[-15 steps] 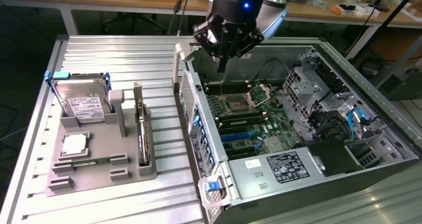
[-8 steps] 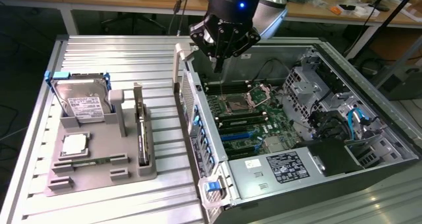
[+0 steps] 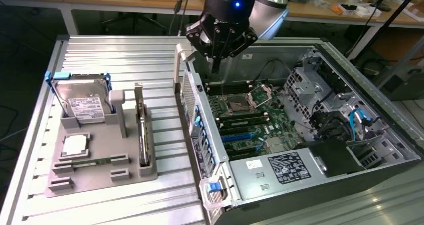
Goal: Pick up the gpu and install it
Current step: 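Reach for the gpu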
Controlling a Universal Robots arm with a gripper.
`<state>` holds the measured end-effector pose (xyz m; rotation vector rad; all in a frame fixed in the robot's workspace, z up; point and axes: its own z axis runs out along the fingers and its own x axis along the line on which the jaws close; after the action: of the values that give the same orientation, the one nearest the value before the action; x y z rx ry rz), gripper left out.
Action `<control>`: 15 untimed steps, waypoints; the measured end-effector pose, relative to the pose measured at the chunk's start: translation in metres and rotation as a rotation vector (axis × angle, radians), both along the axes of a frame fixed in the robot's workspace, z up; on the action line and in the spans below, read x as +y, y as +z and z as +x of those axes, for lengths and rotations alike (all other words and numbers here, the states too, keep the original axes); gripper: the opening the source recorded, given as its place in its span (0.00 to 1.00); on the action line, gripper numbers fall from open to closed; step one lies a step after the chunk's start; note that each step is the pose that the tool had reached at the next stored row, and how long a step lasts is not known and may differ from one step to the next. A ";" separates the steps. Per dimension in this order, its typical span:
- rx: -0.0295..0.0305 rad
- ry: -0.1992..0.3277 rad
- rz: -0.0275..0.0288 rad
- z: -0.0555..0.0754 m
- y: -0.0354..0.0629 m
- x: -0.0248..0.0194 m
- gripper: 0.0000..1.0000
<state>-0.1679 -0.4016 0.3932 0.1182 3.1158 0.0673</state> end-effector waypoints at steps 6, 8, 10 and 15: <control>0.0000 0.000 0.0000 -0.006 0.0000 0.0006 0.11; 0.0001 0.000 0.0000 -0.008 0.0000 0.0007 0.11; 0.0001 0.000 0.0000 -0.009 0.0000 0.0007 0.11; 0.0000 0.000 0.0000 -0.012 0.0000 0.0007 0.11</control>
<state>-0.1798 -0.4009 0.3932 0.1182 3.1158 0.0673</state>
